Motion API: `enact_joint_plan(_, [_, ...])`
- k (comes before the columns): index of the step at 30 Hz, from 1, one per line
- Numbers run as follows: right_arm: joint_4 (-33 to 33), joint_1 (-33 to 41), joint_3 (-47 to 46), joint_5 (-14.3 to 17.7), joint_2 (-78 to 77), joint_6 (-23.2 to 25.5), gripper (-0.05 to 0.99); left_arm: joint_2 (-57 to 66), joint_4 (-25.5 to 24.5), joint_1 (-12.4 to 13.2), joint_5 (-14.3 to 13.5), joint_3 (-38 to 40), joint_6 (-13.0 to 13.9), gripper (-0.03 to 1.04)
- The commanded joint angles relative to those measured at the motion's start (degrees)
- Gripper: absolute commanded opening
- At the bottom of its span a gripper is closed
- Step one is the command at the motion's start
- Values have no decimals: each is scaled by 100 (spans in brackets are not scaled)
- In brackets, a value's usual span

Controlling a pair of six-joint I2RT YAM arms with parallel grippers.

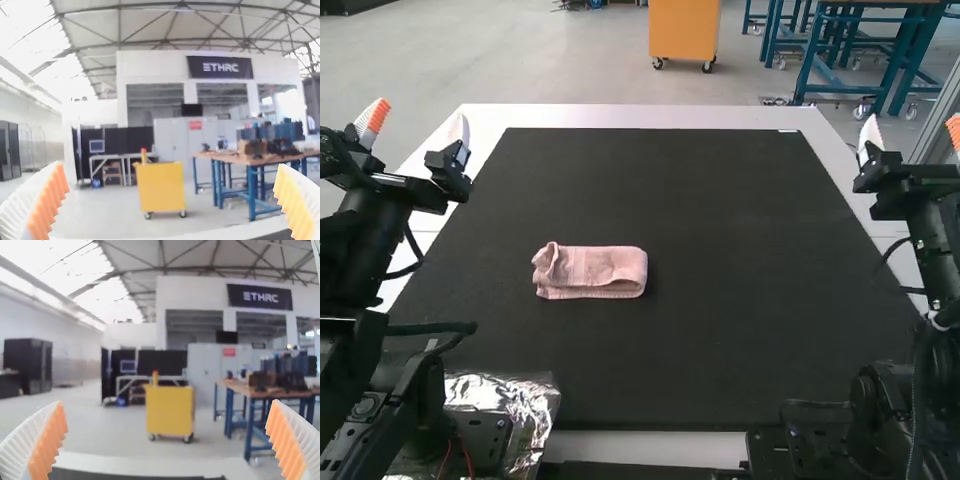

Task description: Fold the towel.

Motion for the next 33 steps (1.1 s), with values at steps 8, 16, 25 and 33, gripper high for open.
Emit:
enact_joint_plan(8, [-64,-35,-1134,-553,-36,-660,91,-32,-1112,-32,-338,-1197,259,97])
enact_joint_plan(16, [-1892,-79,-1337,291,-45,-774,91,-32,-1938,29,-637,-1197,-699,97])
enact_joint_plan(25, [-1901,-70,-1337,282,-45,-818,91,-32,-1938,38,-637,-1197,-699,97])
enact_joint_plan(33, [-1901,-70,-1337,282,-45,-818,91,-32,-1938,38,-637,-1197,-699,97])
